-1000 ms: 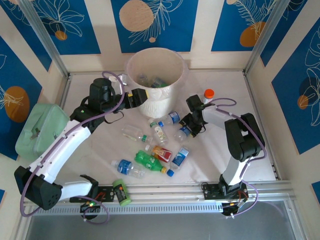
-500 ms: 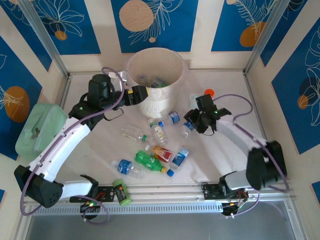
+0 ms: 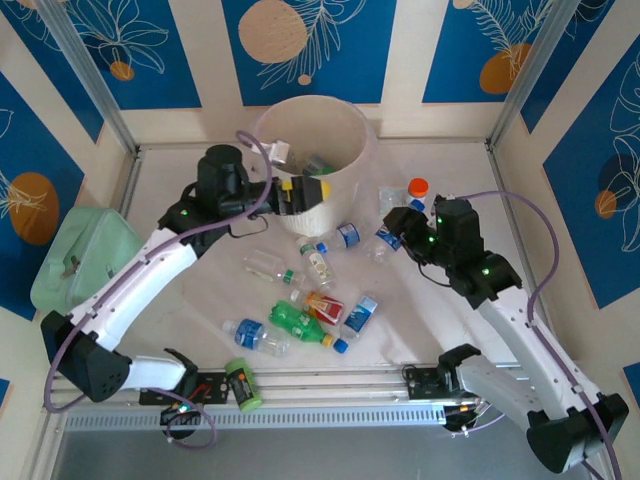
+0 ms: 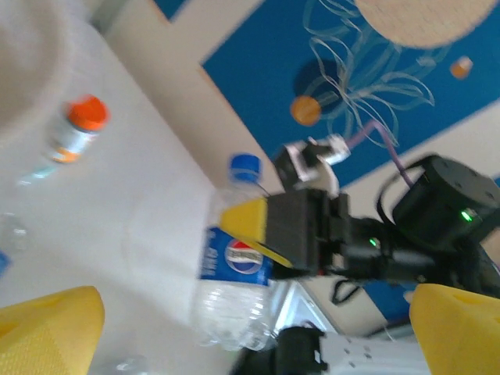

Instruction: Put the plastic bottles in the bin

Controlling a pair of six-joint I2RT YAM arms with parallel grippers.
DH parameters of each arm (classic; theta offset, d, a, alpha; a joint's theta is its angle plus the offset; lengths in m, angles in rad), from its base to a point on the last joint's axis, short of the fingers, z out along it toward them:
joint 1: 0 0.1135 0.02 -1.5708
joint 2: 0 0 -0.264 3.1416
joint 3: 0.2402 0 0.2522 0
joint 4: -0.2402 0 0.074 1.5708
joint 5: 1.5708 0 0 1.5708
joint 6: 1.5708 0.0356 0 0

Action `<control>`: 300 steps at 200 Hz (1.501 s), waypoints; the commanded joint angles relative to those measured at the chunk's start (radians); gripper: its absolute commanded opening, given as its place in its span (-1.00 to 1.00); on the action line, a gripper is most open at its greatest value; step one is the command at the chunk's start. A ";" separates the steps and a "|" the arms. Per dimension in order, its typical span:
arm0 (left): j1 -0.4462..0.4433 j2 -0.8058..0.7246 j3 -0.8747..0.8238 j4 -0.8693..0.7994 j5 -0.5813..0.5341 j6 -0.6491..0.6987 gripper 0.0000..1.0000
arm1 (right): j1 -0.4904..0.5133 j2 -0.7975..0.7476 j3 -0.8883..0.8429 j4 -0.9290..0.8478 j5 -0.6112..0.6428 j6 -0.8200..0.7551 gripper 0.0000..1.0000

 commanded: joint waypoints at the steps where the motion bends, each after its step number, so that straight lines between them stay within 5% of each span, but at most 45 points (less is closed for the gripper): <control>1: -0.066 0.042 0.044 0.036 0.056 0.043 1.00 | 0.021 -0.009 0.057 0.059 -0.039 0.013 0.12; 83: -0.152 0.110 0.081 -0.001 0.102 0.087 1.00 | 0.142 0.030 0.207 0.051 0.053 -0.045 0.13; 261: -0.176 0.162 0.092 0.005 0.175 0.086 0.24 | 0.201 0.125 0.265 0.115 0.054 -0.023 0.13; 300: -0.173 0.139 0.115 -0.068 0.098 0.163 0.06 | 0.198 0.112 0.268 0.088 0.078 -0.030 0.14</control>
